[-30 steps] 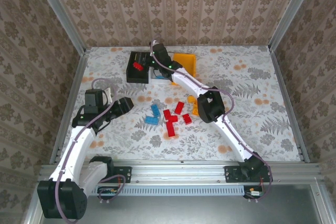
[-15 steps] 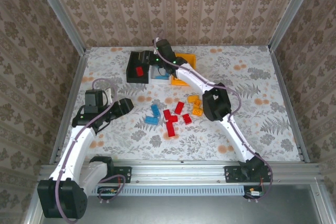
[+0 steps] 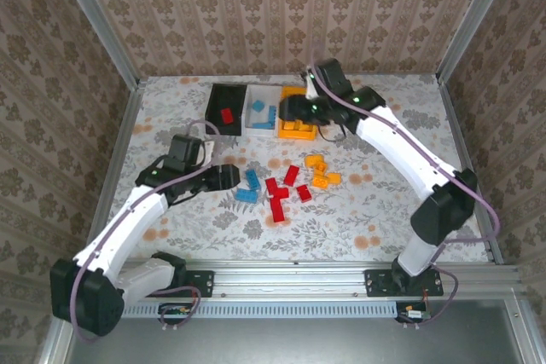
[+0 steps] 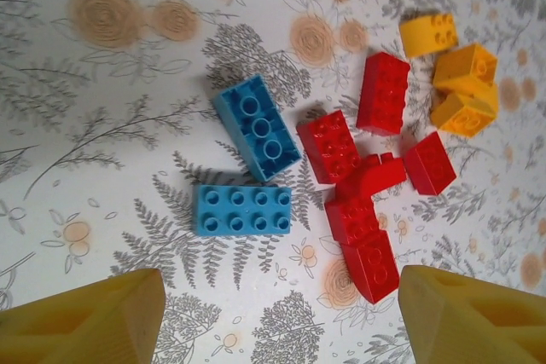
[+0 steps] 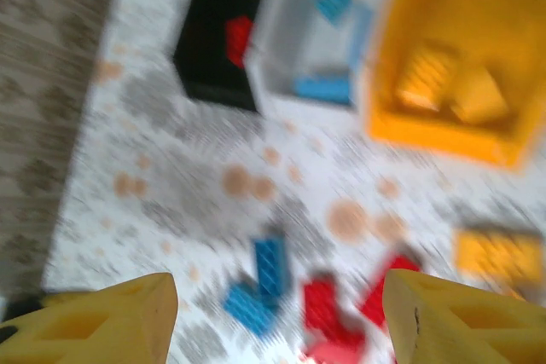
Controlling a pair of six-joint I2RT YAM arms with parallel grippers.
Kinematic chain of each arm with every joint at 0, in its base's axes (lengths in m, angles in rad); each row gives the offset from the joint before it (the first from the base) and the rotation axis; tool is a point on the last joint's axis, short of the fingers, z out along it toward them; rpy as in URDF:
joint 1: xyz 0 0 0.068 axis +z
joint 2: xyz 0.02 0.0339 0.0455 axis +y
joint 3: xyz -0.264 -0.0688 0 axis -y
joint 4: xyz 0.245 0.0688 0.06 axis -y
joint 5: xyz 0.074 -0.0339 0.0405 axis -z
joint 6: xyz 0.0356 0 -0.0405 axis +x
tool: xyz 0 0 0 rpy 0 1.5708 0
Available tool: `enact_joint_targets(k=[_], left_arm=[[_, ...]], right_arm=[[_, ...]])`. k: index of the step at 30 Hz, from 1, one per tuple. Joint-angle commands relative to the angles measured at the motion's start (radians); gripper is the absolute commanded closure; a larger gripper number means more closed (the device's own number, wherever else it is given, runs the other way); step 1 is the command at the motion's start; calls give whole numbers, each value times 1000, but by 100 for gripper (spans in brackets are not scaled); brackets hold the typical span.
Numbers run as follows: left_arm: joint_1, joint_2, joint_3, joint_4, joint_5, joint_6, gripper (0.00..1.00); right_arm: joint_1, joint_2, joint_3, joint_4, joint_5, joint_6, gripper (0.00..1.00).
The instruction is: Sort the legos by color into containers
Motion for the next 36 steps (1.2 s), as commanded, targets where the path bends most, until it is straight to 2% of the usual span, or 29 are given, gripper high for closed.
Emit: enact_joint_targets(k=[1, 9, 14, 18, 24, 36], left_arm=[[-90, 97, 86, -23, -59, 45, 27], [-283, 497, 385, -49, -126, 115, 28], [-325, 720, 586, -110, -149, 155, 30], [-337, 848, 685, -148, -161, 173, 32], [-349, 945, 742, -155, -164, 181, 32], [-351, 1040, 797, -175, -182, 205, 33]], right_arm=[[-8, -74, -178, -147, 25, -21, 33], [-59, -321, -556, -56, -11, 30, 33], [-99, -395, -661, -42, -28, 31, 33], [-115, -436, -718, -33, -40, 33, 33], [-124, -464, -782, -12, -52, 43, 34], [-126, -482, -835, 23, -62, 61, 33]])
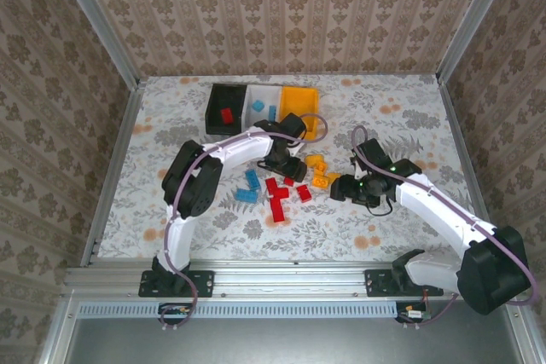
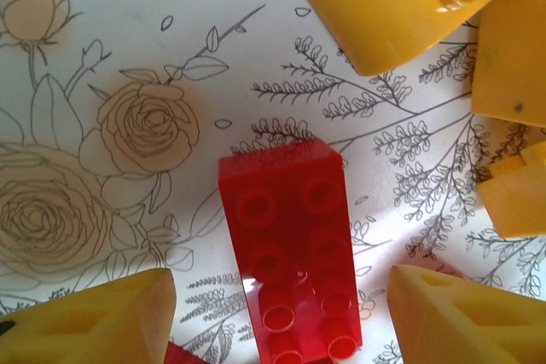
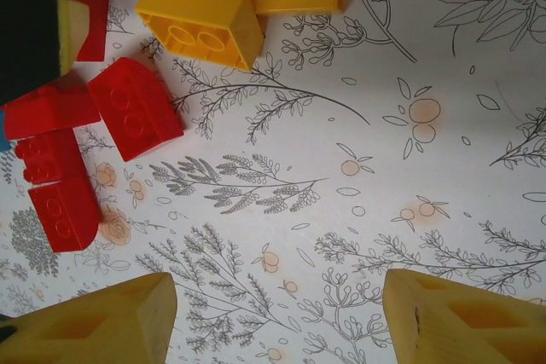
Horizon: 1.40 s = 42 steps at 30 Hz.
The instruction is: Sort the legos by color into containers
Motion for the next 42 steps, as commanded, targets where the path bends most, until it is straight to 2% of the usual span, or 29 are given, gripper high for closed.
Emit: enact_joint_targets(k=[1, 11, 21, 27, 32, 36, 42], left_arm=[[-3, 32, 44, -47, -24, 33, 33], [-4, 90, 61, -48, -30, 42, 38], [-1, 79, 62, -61, -10, 45, 71], [26, -3, 32, -69, -1, 39, 72], [104, -119, 28, -105, -1, 62, 72], [214, -185, 68, -151, -7, 97, 72], [404, -153, 208, -215, -12, 141, 71]], right_arm=[[-6, -25, -7, 20, -18, 15, 33], [-8, -30, -10, 24, -17, 18, 33], [-11, -35, -12, 24, -11, 20, 33], [-11, -28, 0, 32, -6, 21, 33], [-11, -18, 9, 44, -13, 22, 33], [-9, -14, 9, 59, -36, 33, 34], [-3, -14, 3, 75, -55, 41, 34]])
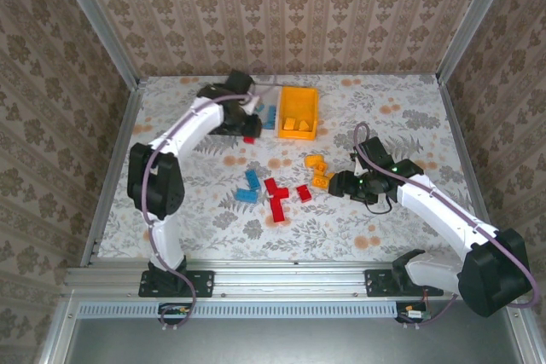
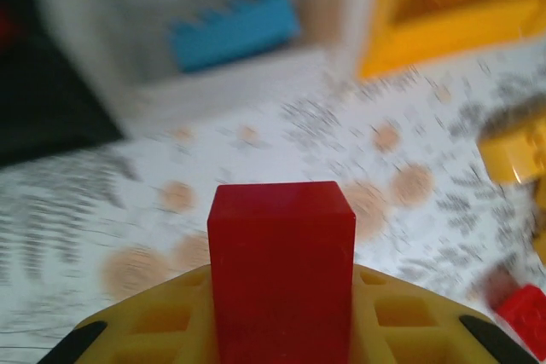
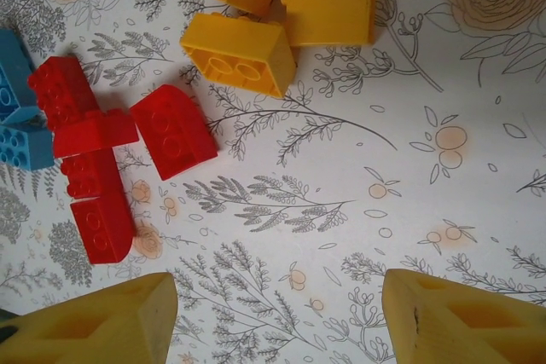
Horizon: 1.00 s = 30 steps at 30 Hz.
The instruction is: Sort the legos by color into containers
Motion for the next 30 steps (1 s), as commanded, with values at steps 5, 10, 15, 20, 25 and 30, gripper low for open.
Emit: enact_joint_targets(k=[5, 10, 15, 20, 25, 30], left_arm=[[141, 131, 208, -85, -33, 78, 71], [183, 281, 364, -119, -32, 79, 71], [200, 404, 507, -160, -31, 84, 71], [213, 494, 619, -201, -32, 85, 69], [218, 529, 657, -210, -34, 88, 57], [218, 518, 656, -210, -28, 85, 44]], right_arm=[[22, 12, -6, 66, -83, 18, 33], [52, 38, -10, 106, -113, 14, 33], [73, 86, -1, 113, -112, 8, 33], [86, 122, 7, 123, -105, 6, 32], [105, 161, 36, 102, -81, -6, 31], [135, 189, 66, 88, -56, -7, 31]])
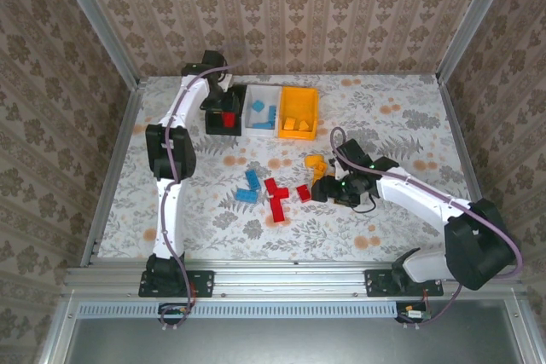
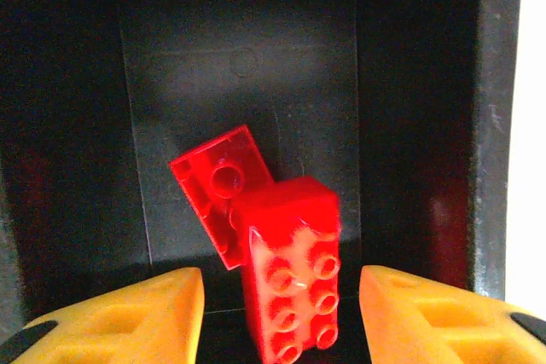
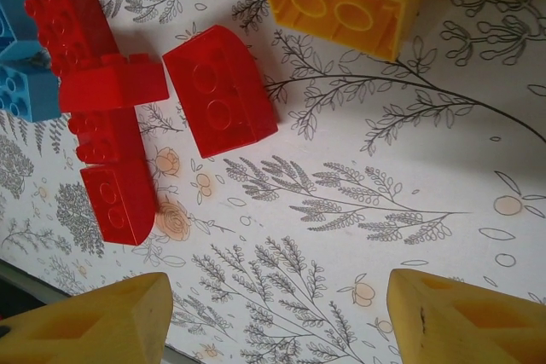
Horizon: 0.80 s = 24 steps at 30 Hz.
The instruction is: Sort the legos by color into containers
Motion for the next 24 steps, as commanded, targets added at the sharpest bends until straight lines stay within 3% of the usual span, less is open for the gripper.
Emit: enact_joint_targets(k=[1, 10, 24], left_arm=[[9, -7, 32, -35, -1, 11, 42], [7, -198, -58, -26, 49, -17, 35], [-5, -930, -923, 300, 154, -161, 28]], right_arm=[[24, 16, 54, -24, 31, -17, 31], [104, 138, 169, -84, 107, -88, 34], [170, 345, 307, -138, 188, -191, 36]])
